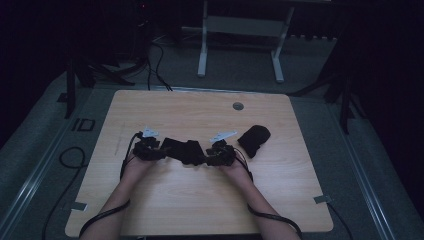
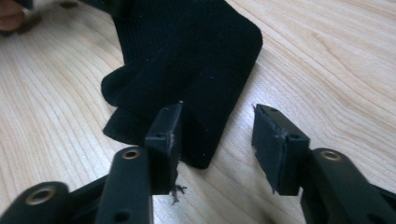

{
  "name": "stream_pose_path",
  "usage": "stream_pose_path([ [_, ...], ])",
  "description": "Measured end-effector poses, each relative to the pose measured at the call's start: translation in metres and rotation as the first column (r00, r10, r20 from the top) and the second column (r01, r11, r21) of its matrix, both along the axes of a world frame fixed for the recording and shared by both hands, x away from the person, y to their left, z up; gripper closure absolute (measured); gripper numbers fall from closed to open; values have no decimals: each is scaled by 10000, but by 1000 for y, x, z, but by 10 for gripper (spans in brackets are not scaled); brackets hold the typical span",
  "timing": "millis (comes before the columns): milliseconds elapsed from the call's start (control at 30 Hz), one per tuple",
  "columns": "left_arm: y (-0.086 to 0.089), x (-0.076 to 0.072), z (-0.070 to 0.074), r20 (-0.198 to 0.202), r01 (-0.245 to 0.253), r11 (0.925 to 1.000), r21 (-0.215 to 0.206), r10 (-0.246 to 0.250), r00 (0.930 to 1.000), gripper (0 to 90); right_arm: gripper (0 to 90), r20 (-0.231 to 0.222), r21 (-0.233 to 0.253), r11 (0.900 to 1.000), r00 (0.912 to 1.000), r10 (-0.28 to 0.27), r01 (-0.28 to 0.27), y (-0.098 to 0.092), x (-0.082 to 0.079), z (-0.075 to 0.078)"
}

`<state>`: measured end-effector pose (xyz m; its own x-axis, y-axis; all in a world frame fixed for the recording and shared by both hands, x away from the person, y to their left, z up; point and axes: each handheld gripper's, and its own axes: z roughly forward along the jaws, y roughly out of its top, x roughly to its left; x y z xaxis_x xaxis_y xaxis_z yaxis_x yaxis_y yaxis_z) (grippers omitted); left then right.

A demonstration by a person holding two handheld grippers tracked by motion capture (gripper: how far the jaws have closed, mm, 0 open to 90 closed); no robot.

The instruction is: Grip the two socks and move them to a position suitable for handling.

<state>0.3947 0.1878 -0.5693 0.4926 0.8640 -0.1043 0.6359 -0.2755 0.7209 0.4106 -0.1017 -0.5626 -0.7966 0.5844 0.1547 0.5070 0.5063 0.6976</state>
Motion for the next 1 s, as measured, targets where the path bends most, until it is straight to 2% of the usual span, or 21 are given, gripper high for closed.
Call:
stream_pose_path([
  [33, -1, -1, 0, 70, -6, 9999, 133, 5, 10000, 446, 576, 25, -59, 10000, 10000, 27, -27, 1, 0, 0],
  [100, -3, -1, 0, 64, 18, 10000, 93, -19, 10000, 529, 657, 91, -146, 9998, 9999, 132, -130, 2, -1, 0],
  [133, -4, -1, 1, 118, -53, 9996, 285, 49, 9999, 552, 701, 89, -183, 9997, 9998, 175, -173, 2, -2, 0],
  [200, -5, -2, 1, -12, 57, 9999, 150, -57, 10000, 658, 794, 48, -265, 9993, 9996, 264, -262, 4, -4, 1],
  [300, -10, -4, 2, 92, 249, 9994, 247, -251, 9996, 789, 861, 136, -278, 9993, 9996, 257, -253, 5, -5, 1],
  [433, -14, -8, 4, 293, 258, 9990, 374, -270, 9992, 824, 868, 124, -133, 9994, 9994, 330, -328, 3, -7, 2],
  [600, -14, -17, 16, 472, 275, 9996, 63, -278, 9985, 837, 870, 123, 84, 9995, 9995, 294, -295, -4, -12, 5],
  [667, -14, -22, 23, 557, 266, 9996, -91, -260, 9981, 838, 870, 273, 134, 9995, 9992, 294, -297, -9, -15, 8],
  [733, -12, -26, 30, 615, 289, 9990, -341, -267, 9978, 839, 870, 347, 234, 9994, 9991, 255, -263, -15, -17, 13],
  [933, -16, -36, 46, 766, 563, 9971, -519, -522, 9957, 839, 870, 594, 550, 9984, 9982, 120, -153, -35, -23, 28],
  [1000, -24, -42, 55, 924, 834, 9939, -715, -767, 9928, 839, 870, 907, 696, 9976, 9959, -48, -15, -51, -29, 41],
])
